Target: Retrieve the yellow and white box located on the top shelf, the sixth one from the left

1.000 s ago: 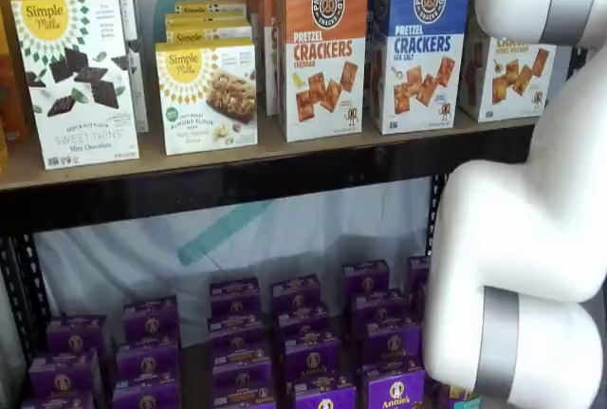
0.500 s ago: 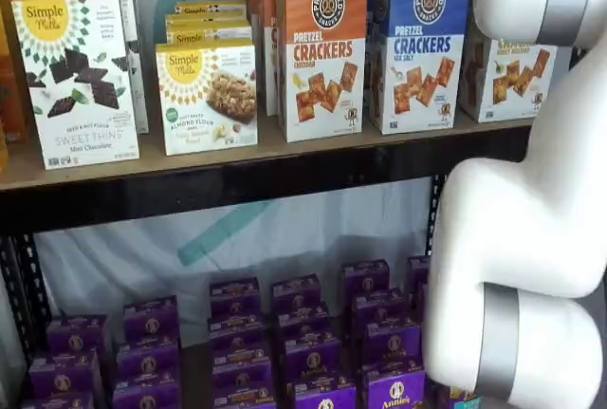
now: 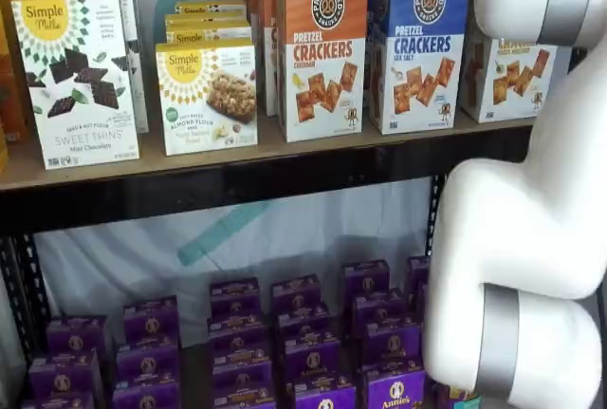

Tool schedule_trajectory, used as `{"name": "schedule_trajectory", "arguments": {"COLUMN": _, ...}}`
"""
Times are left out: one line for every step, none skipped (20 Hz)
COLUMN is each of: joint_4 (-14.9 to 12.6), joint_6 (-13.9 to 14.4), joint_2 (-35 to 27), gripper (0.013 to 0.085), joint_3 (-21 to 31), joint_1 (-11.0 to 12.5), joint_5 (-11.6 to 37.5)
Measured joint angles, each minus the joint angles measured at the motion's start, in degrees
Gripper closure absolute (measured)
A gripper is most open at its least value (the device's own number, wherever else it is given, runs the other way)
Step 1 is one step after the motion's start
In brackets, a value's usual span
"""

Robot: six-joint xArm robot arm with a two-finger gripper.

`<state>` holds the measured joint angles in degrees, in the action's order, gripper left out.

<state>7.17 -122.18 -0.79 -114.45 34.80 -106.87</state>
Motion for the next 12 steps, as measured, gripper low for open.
{"name": "schedule_trajectory", "arguments": {"joint_4": 0.18, "joint_6": 0.05, "joint_2": 0.00, "gripper": 0.0130, "joint_3": 0.01, "joint_1": 0.03, "joint_5": -0.08}}
{"name": "schedule_trajectory", "arguments": {"joint_4": 0.32, "joint_6": 0.09, "joint_2": 0.03, "gripper": 0.0130, "joint_3": 0.09, "joint_1": 0.05, "joint_5": -0.09}}
{"name": "schedule_trajectory", "arguments": {"joint_4": 0.41, "joint_6": 0.12, "joint_2": 0.07, "gripper": 0.0130, "joint_3": 0.19, "joint_1": 0.05, "joint_5": -0.06}}
{"name": "schedule_trajectory", "arguments": {"joint_4": 0.60, "joint_6": 0.17, "joint_2": 0.10, "gripper": 0.0170, "joint_3": 0.28, "joint_1": 0.08, "joint_5": -0.06}}
{"name": "schedule_trajectory", "arguments": {"joint_4": 0.76, "joint_6": 0.21, "joint_2": 0.10, "gripper": 0.0210, "joint_3": 0.28, "joint_1": 0.11, "joint_5": -0.13}}
{"name": "schedule_trajectory", "arguments": {"joint_4": 0.88, "joint_6": 0.24, "joint_2": 0.09, "gripper": 0.0250, "joint_3": 0.31, "joint_1": 0.13, "joint_5": -0.15}}
{"name": "schedule_trajectory", "arguments": {"joint_4": 0.96, "joint_6": 0.25, "joint_2": 0.12, "gripper": 0.0250, "joint_3": 0.43, "joint_1": 0.15, "joint_5": -0.11}}
{"name": "schedule_trajectory", "arguments": {"joint_4": 1.06, "joint_6": 0.25, "joint_2": 0.18, "gripper": 0.0250, "joint_3": 0.56, "joint_1": 0.18, "joint_5": -0.02}}
{"name": "schedule_trajectory", "arguments": {"joint_4": 1.13, "joint_6": 0.25, "joint_2": 0.23, "gripper": 0.0250, "joint_3": 0.69, "joint_1": 0.21, "joint_5": 0.06}}
{"name": "schedule_trajectory", "arguments": {"joint_4": 1.20, "joint_6": 0.23, "joint_2": 0.29, "gripper": 0.0250, "joint_3": 0.83, "joint_1": 0.25, "joint_5": 0.14}}
{"name": "schedule_trajectory", "arguments": {"joint_4": 1.33, "joint_6": 0.21, "joint_2": 0.30, "gripper": 0.0250, "joint_3": 0.90, "joint_1": 0.32, "joint_5": 0.17}}
{"name": "schedule_trajectory", "arguments": {"joint_4": 1.47, "joint_6": 0.19, "joint_2": 0.30, "gripper": 0.0250, "joint_3": 0.92, "joint_1": 0.40, "joint_5": 0.15}}
